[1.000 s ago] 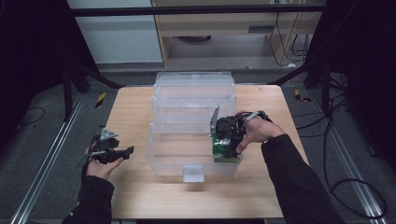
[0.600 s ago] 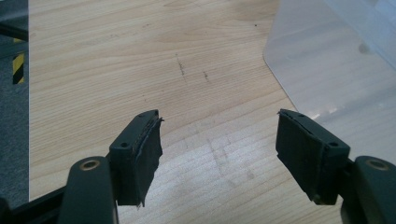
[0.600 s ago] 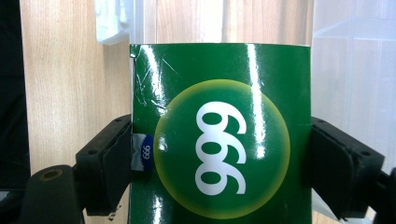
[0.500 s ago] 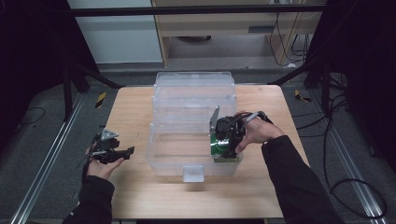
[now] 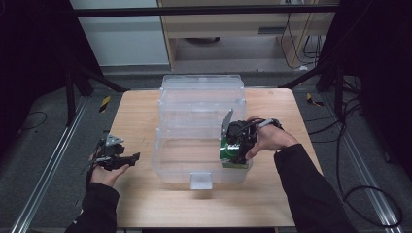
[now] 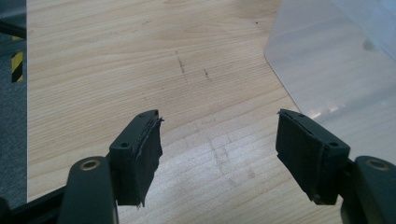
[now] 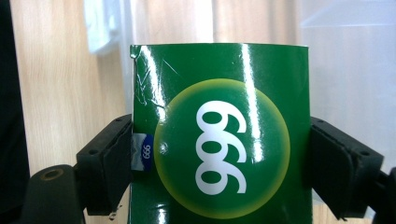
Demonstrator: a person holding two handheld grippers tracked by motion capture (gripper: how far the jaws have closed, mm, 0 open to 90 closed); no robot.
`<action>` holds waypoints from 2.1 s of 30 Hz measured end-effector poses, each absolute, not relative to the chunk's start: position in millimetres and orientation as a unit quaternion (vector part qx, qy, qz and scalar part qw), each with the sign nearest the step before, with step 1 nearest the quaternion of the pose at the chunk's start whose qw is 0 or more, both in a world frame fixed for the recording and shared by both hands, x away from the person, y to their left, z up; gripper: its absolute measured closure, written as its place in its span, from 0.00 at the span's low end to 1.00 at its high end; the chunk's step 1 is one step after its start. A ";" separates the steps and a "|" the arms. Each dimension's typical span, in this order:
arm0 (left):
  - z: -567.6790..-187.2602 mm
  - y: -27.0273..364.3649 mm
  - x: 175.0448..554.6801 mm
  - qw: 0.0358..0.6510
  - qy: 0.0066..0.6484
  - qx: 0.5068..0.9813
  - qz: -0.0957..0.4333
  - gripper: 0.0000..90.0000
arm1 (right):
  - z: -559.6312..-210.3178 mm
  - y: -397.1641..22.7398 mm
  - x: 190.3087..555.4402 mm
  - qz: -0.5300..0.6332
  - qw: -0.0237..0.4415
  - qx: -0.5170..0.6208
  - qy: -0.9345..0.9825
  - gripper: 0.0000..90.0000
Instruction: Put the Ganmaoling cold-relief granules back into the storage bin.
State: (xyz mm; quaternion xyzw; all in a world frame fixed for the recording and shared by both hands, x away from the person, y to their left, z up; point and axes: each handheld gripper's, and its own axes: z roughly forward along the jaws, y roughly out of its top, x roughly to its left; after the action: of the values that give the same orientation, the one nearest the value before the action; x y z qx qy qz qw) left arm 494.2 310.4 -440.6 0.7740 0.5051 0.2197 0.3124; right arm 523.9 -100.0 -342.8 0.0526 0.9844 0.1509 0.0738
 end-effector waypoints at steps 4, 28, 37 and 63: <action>-441.0 309.7 494.2 0.311 0.505 0.775 0.218 0.34 | -339.6 -100.0 524.5 0.170 0.079 0.073 0.980 0.19; -441.6 310.3 494.6 0.310 0.505 0.776 0.216 0.34 | -370.0 -94.5 529.5 0.109 0.073 0.048 0.990 0.19; -443.3 309.8 495.3 0.308 0.504 0.778 0.214 0.34 | -372.9 -99.8 534.5 0.117 0.060 0.009 0.991 0.20; -441.6 311.5 494.9 0.310 0.506 0.775 0.215 0.34 | -368.4 -110.9 531.6 0.137 0.055 0.030 0.989 0.21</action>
State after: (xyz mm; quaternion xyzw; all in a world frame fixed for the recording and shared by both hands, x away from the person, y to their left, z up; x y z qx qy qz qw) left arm 494.9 311.5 -441.6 0.7753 0.5061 0.2153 0.3104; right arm 531.6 -110.9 -368.4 0.0302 0.9886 0.1366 0.0552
